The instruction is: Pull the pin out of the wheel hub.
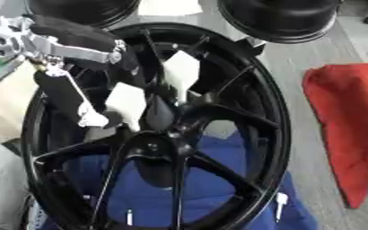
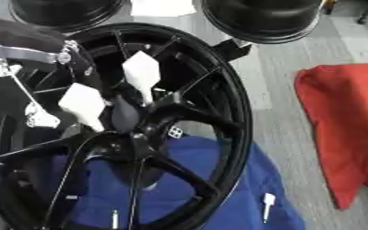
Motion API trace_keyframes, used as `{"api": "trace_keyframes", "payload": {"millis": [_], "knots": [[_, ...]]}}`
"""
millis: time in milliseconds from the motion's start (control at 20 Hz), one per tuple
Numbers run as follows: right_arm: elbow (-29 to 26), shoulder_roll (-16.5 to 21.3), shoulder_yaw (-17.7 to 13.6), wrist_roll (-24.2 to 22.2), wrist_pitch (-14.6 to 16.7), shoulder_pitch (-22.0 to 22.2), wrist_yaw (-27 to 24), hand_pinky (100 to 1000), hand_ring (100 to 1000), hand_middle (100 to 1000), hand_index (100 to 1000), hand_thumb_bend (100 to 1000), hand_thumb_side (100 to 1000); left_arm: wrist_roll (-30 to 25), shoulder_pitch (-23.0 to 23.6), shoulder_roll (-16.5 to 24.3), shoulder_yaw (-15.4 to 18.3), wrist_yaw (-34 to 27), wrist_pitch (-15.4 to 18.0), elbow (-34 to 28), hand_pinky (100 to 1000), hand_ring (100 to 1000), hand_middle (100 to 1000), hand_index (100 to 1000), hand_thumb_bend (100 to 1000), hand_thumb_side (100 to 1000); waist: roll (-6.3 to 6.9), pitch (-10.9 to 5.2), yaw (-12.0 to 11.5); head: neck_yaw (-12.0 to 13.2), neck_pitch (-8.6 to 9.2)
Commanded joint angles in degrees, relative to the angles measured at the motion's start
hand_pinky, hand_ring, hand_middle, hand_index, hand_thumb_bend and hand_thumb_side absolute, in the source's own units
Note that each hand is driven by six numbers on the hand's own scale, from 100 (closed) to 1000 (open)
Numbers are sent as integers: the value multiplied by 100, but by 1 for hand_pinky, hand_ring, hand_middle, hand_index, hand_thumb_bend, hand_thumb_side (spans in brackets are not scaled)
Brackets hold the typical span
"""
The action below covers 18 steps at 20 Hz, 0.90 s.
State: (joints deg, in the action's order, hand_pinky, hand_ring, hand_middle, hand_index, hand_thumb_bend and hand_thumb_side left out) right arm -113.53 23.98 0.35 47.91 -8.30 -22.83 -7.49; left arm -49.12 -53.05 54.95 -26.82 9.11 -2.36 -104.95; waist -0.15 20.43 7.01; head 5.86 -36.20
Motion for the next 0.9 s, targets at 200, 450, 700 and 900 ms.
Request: {"api": "trace_keyframes", "payload": {"millis": [200, 450, 700, 900], "knots": [[-106, 80, -46, 38, 4, -16, -41, 531, 651, 596, 648, 265, 374, 298, -212, 63, 269, -466, -331, -192, 678, 511, 289, 294, 100, 232, 9, -124, 3, 7, -13], [-106, 94, -53, 33, 8, -2, -35, 531, 651, 596, 648, 267, 374, 740, -473, 7, 781, -925, -405, -310, 670, 499, 274, 283, 100, 260, 6, -127, -31, -10, -31], [-106, 119, -74, 36, 3, 29, -26, 531, 651, 596, 648, 267, 374, 1338, -466, 180, 1518, -1096, -458, -8, 673, 503, 278, 295, 100, 273, -23, -139, -106, -53, -32], [-106, 139, -117, 60, -5, 36, 10, 532, 652, 596, 648, 270, 373, 2024, 120, 655, 2159, -587, -548, 777, 675, 511, 290, 314, 100, 248, -44, -136, -171, -104, -11]]}}
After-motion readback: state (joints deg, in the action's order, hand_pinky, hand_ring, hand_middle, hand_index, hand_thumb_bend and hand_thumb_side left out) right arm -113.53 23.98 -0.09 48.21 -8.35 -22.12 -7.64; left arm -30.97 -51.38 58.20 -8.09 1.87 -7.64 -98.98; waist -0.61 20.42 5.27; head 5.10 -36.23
